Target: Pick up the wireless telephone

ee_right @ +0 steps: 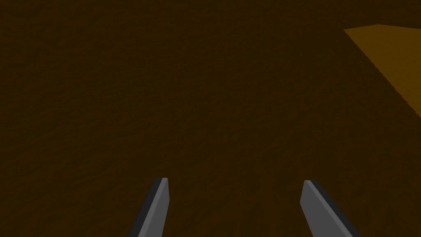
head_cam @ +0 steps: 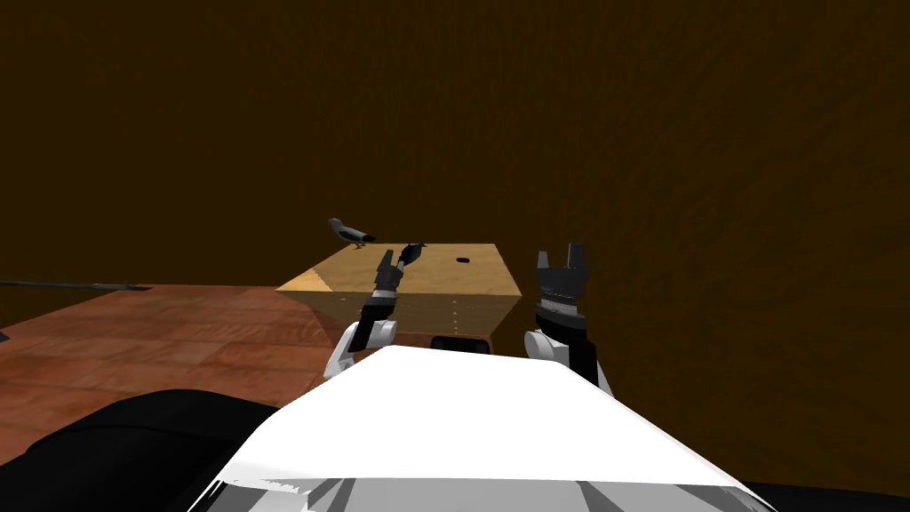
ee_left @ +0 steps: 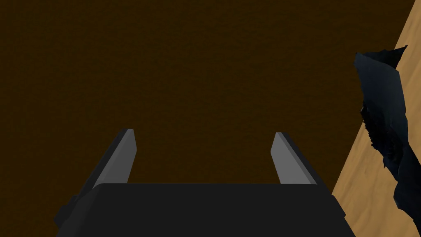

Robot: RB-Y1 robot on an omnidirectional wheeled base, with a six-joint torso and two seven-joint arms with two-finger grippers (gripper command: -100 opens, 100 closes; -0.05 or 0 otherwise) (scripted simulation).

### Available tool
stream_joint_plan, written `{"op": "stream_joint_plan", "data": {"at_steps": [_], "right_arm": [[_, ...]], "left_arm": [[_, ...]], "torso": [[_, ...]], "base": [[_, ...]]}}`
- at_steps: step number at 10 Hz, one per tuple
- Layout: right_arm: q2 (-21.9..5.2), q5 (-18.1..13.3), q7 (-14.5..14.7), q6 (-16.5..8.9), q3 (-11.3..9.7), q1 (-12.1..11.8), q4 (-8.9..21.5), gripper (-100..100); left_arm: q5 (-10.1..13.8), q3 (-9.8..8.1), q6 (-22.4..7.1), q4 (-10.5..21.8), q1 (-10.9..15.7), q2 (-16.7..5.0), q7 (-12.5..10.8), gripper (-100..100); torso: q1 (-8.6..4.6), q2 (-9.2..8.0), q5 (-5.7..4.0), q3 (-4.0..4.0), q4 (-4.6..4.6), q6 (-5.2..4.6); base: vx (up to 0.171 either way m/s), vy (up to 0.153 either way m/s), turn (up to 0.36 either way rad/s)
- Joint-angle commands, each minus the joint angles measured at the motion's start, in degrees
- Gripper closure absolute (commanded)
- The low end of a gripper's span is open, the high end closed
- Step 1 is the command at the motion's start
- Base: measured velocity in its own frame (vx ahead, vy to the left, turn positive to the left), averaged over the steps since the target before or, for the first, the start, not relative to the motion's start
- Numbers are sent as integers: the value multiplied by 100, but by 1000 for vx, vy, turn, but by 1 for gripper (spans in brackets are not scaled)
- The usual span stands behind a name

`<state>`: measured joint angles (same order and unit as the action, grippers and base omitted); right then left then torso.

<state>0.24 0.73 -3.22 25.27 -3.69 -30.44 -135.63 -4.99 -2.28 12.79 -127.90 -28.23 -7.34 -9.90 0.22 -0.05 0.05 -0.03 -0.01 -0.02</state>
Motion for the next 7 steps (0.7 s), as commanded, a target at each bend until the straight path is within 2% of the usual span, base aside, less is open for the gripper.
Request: {"op": "stream_joint_plan", "data": {"at_steps": [1, 2, 3, 4, 5, 6, 7], "right_arm": [[0, 0, 0, 0, 0, 0, 0, 0], [0, 0, 0, 0, 0, -1, 0, 0], [0, 0, 0, 0, 0, 0, 0, 0], [0, 0, 0, 0, 0, -1, 0, 0], [0, 0, 0, 0, 0, 0, 0, 0], [0, 0, 0, 0, 0, -1, 0, 0], [0, 0, 0, 0, 0, 0, 0, 0]], "left_arm": [[-4, -18, -170, -24, 40, -69, -41, -100], [5, -87, -402, -5, 130, -220, -127, -100], [5, -87, -423, -5, 130, -220, -127, -100], [16, -164, -646, 17, 227, -369, -219, -100], [16, -164, -700, 17, 227, -369, -219, -100], [31, -250, -911, 43, 330, -517, -317, -100], [31, -250, -1000, 43, 330, -517, -317, -100]], "torso": [[0, 0, 0, 0, 0, 0], [-2, 1, 0, 1, 0, 3], [1, 1, 0, 1, 0, 0], [0, 1, 0, 1, 0, 3], [3, 1, 0, 1, 0, 0], [1, 1, 1, 1, 0, 3], [6, 2, 1, 1, 0, 0]], "base": [[-14, 45, -115], [-18, 52, -190], [-18, 52, -114], [-20, 58, -211], [-20, 54, -149], [-19, 65, -240], [-18, 53, -152]]}}
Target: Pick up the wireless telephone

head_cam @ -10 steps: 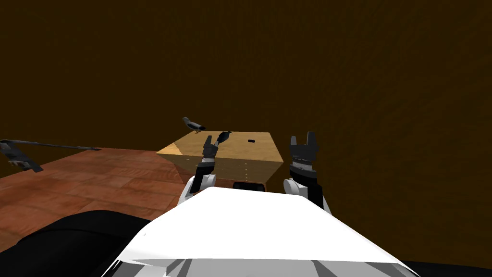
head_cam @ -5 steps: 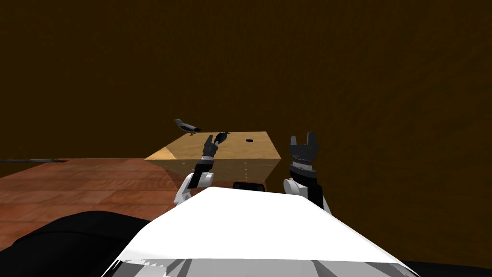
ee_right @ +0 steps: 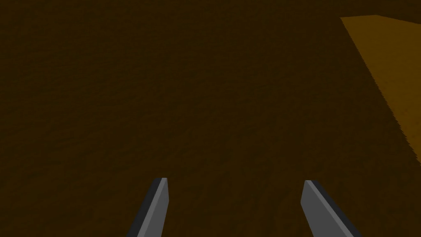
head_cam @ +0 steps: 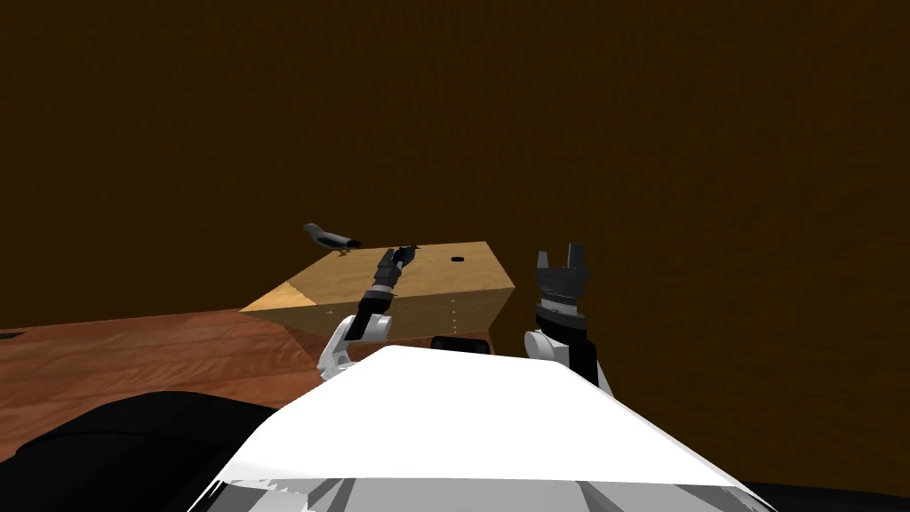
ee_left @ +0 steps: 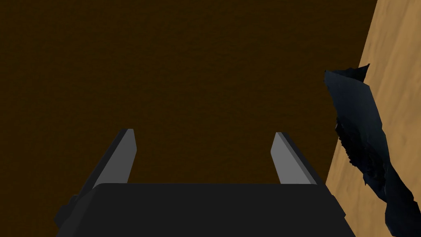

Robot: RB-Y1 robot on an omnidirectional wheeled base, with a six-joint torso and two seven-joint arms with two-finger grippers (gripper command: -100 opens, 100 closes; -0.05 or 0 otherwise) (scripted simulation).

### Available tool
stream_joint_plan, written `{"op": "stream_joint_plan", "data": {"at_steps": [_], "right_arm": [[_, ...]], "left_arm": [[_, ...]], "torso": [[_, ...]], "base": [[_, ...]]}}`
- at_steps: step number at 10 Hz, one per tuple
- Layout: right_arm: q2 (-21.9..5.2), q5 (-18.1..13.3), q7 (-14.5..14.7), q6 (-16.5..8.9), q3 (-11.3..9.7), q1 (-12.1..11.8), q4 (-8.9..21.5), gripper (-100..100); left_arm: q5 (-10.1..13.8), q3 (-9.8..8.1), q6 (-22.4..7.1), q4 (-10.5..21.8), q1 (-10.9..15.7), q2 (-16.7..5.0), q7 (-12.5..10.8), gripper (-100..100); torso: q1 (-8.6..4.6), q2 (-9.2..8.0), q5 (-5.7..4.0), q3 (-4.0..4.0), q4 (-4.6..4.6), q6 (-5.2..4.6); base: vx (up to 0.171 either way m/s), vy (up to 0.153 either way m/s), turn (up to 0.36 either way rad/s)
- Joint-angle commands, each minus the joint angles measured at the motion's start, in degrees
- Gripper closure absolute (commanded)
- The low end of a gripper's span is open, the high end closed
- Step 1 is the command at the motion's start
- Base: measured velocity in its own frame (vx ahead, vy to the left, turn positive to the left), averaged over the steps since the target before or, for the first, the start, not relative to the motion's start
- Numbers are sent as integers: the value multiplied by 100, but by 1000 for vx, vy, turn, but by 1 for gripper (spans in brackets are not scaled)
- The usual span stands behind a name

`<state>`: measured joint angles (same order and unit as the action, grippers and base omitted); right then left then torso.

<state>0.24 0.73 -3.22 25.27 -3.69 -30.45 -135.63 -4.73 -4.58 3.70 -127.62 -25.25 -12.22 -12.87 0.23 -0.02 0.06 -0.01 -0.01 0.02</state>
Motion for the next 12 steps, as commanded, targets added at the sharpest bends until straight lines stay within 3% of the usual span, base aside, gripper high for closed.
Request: {"op": "stream_joint_plan", "data": {"at_steps": [1, 2, 5, 7, 10, 12], "right_arm": [[0, 0, 0, 0, 0, 0, 0, 0], [0, 0, 0, 0, -1, 1, 0, 0], [0, 0, 0, 0, 0, 0, 0, 0], [0, 0, 0, 0, 0, 0, 0, 0], [0, 0, 0, 0, 0, -1, 0, 0], [0, 0, 0, 0, 0, 0, 0, 0]], "left_arm": [[24, -115, -286, 45, 140, -174, -122, -100], [24, -115, -411, 45, 140, -174, -122, -100], [75, -331, -898, 120, 368, -458, -335, -100], [75, -331, -1107, 120, 368, -458, -335, -100], [146, -577, -1618, 222, 601, -729, -553, -100], [146, -577, -1863, 222, 601, -729, -553, -100]], "torso": [[0, 0, 0, 0, 0, 0], [-2, -2, -1, -1, 0, -5], [0, -2, 0, -1, -1, 1], [-2, 0, 0, 0, 0, 2], [-4, 4, -1, 2, 1, 4], [-3, -1, 0, -1, 0, 2]], "base": [[-27, 45, -337], [-26, 50, -115], [-32, 54, -234], [-17, 33, -65], [-25, 42, -266], [-27, 29, -80]]}}
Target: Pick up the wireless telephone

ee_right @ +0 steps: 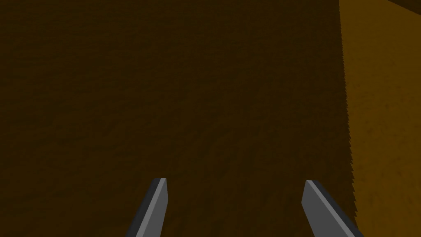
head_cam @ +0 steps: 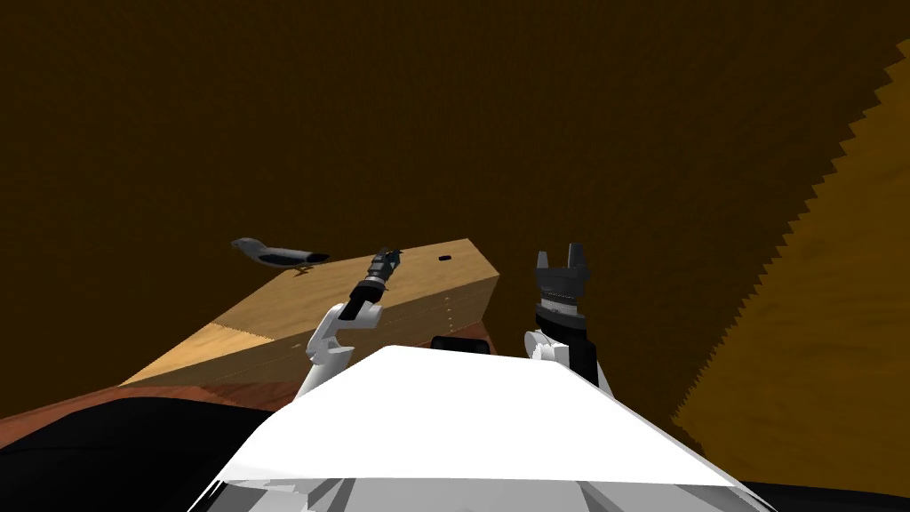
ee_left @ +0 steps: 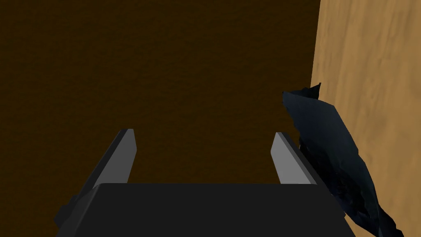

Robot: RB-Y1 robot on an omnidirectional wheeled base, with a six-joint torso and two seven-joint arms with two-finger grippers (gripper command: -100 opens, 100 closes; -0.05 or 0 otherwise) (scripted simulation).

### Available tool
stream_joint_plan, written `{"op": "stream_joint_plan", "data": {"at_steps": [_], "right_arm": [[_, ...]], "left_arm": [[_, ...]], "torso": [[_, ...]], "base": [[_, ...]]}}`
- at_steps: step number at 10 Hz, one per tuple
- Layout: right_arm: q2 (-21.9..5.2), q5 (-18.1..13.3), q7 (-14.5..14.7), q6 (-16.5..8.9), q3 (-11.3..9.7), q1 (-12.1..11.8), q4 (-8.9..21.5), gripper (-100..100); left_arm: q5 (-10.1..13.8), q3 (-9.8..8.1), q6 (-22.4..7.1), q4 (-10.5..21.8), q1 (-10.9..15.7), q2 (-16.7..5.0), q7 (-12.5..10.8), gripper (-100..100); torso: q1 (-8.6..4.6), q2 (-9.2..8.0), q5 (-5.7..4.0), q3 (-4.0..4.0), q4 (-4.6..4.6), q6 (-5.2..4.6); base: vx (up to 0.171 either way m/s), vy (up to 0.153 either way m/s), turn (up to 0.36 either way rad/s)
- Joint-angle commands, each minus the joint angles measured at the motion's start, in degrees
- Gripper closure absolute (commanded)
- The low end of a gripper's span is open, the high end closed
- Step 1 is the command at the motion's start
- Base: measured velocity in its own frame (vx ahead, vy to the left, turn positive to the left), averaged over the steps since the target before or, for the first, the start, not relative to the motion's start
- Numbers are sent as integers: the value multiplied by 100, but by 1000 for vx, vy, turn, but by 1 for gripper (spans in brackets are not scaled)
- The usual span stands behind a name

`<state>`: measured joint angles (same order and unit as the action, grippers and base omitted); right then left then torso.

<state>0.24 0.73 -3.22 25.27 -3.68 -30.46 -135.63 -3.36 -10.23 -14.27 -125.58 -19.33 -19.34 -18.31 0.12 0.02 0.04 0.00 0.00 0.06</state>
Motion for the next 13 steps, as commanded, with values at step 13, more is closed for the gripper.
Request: {"op": "stream_joint_plan", "data": {"at_steps": [13], "right_arm": [[0, 0, 0, 0, 0, 1, 0, 0]], "left_arm": [[292, -733, -2109, 423, 552, -608, -519, -100]], "torso": [[-3, 5, -2, 3, 1, -5]], "base": [[-21, 22, -194]]}}
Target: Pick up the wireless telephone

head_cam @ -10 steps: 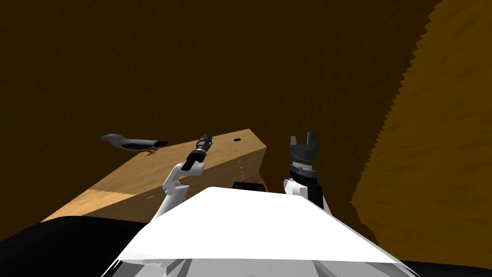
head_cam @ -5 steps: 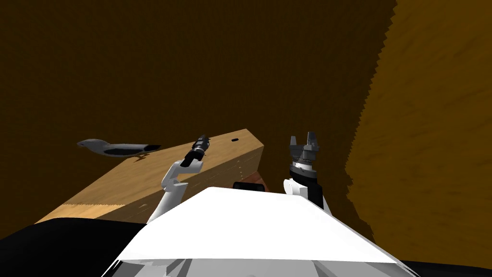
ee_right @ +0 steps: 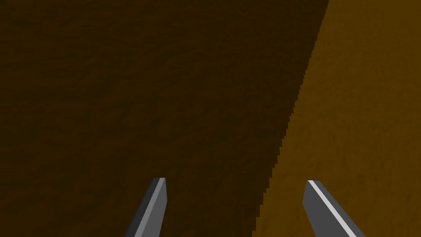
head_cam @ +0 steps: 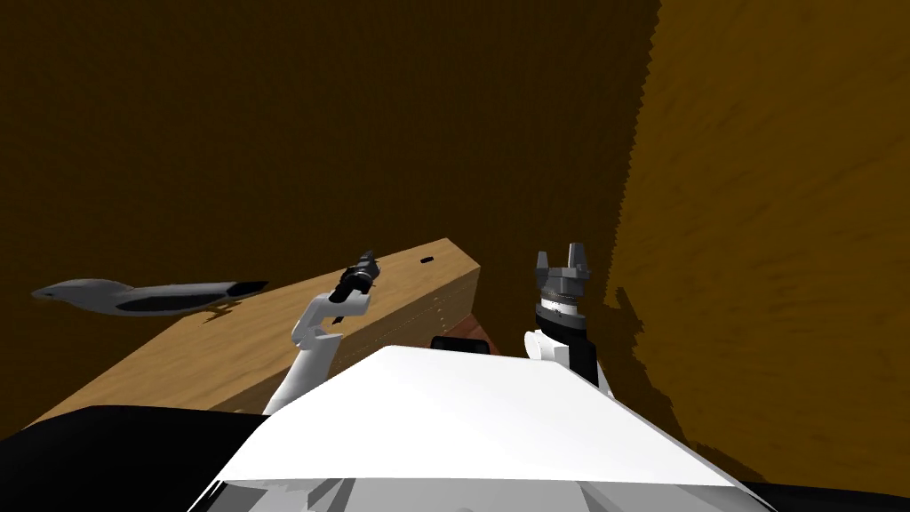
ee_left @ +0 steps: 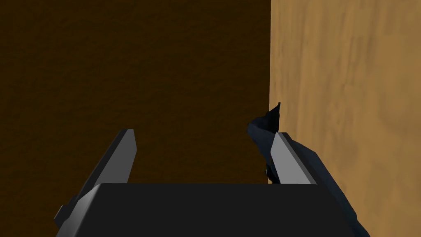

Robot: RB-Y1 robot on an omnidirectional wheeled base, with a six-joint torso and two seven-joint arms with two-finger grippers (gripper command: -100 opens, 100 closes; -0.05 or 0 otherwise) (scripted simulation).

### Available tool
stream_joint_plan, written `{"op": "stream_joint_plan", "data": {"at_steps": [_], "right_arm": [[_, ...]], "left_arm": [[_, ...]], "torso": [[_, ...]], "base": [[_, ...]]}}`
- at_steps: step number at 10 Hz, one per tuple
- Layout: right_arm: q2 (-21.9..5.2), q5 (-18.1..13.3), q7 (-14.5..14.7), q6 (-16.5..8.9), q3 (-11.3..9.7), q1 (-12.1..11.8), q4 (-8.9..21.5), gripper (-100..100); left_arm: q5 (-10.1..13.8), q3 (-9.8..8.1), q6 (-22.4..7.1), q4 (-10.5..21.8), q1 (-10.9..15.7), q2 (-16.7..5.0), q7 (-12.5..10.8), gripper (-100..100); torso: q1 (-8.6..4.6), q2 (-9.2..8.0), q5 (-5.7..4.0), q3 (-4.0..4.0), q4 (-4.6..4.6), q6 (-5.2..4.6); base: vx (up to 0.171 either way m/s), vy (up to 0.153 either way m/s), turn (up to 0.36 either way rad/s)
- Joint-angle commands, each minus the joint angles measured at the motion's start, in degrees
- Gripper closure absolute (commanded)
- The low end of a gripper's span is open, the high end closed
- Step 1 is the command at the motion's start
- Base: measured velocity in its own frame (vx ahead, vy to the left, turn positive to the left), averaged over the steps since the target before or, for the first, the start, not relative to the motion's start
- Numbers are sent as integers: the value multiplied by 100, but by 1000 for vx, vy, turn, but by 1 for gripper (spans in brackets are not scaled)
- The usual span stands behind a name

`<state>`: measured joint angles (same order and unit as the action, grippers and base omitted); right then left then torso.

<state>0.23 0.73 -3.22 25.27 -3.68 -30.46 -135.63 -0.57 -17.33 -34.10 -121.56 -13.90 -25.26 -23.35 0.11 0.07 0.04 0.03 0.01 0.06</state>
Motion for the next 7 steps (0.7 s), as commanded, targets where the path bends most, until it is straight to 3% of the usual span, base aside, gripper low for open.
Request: {"op": "stream_joint_plan", "data": {"at_steps": [1, 3, 4, 6, 7], "right_arm": [[0, 0, 0, 0, 0, 0, 0, 0], [0, 0, 0, 0, 0, 0, 0, 0], [0, 0, 0, 0, 0, -1, 0, 0], [0, 0, 0, 0, 0, -1, 0, 0], [0, 0, 0, 0, 1, -1, 0, 0]], "left_arm": [[89, -182, -286, 129, 104, -118, -105, -100], [89, -182, -561, 129, 104, -118, -105, -100], [171, -346, -760, 246, 194, -215, -189, -100], [171, -346, -984, 246, 194, -215, -189, -100], [259, -513, -1191, 370, 278, -306, -267, -100]], "torso": [[0, 0, 0, 0, 0, 0], [1, -1, 0, 0, 0, 1], [-1, 2, 0, 1, 0, 5], [-2, 4, -1, 2, 1, 2], [-3, 5, 0, 2, 1, 5]], "base": [[-25, 16, -344], [-15, 15, -94], [-8, 2, -326], [-7, 10, -91], [-5, 0, -265]]}}
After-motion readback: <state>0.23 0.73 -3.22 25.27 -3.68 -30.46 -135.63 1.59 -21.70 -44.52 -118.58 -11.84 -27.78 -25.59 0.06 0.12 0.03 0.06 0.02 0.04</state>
